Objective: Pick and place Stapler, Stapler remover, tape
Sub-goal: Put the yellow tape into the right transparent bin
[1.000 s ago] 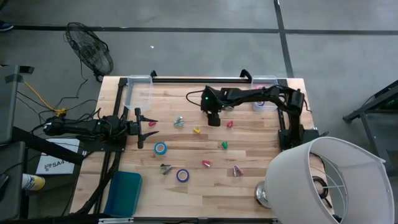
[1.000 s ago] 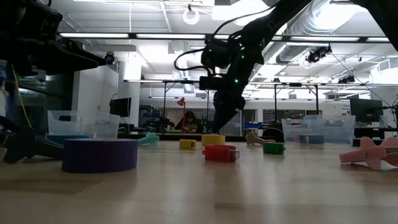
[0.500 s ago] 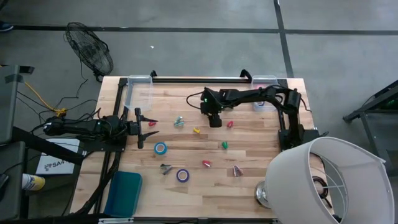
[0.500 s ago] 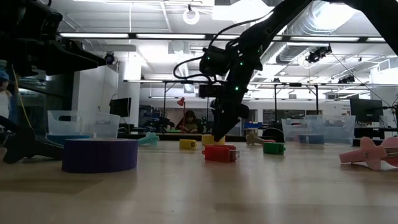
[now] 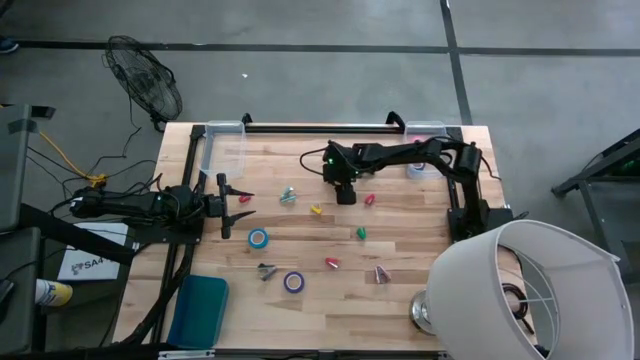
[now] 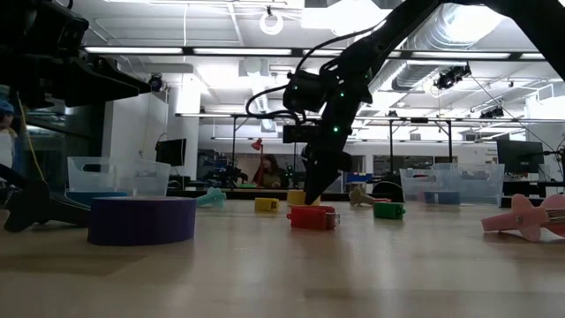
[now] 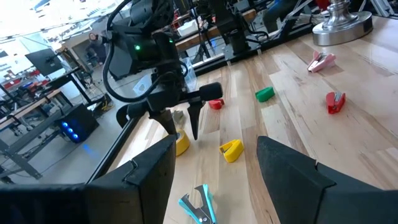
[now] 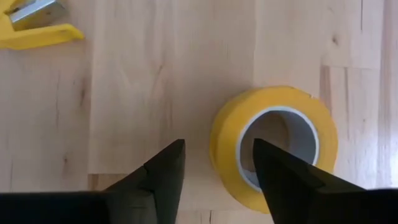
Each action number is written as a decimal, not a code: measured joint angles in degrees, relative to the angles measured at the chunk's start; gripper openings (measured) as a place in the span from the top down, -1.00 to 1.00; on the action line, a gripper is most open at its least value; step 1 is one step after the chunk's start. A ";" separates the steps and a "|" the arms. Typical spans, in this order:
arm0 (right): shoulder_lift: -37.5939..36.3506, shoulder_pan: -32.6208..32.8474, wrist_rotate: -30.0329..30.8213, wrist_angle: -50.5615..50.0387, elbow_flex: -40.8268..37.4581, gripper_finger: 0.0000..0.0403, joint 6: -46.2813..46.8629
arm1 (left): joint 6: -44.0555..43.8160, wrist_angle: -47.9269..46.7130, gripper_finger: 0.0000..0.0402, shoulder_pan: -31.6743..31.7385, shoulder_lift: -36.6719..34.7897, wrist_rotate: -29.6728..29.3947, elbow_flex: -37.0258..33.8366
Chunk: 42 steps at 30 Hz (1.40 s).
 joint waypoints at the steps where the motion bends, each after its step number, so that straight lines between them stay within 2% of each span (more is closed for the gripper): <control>1: 0.00 0.00 0.00 -0.02 0.00 0.15 -0.02 | 0.02 0.00 -0.10 0.00 -0.02 0.00 0.00; 10: 0.02 0.00 2.80 0.00 0.02 0.50 0.67 | 0.02 0.00 -0.10 0.00 0.00 0.00 0.00; 16: -1.59 -0.43 3.22 -1.37 -0.01 0.85 8.99 | 0.02 0.00 -0.10 0.00 -0.02 -0.02 0.00; 18: -3.39 -0.85 5.45 -2.45 0.00 0.85 14.08 | 0.00 0.00 -0.10 0.00 -0.02 -0.01 0.02; 24: -9.07 -3.64 17.74 -11.86 0.02 0.85 33.26 | 0.00 0.00 -0.10 -0.02 -0.02 0.00 0.02; 32: -14.47 -11.38 22.95 -25.78 0.02 0.85 53.05 | 0.00 0.00 -0.10 -0.02 0.00 -0.02 0.02; 42: -15.13 -20.85 25.12 -29.09 0.02 0.84 67.90 | 0.02 0.00 -0.10 -0.01 -0.01 -0.01 0.01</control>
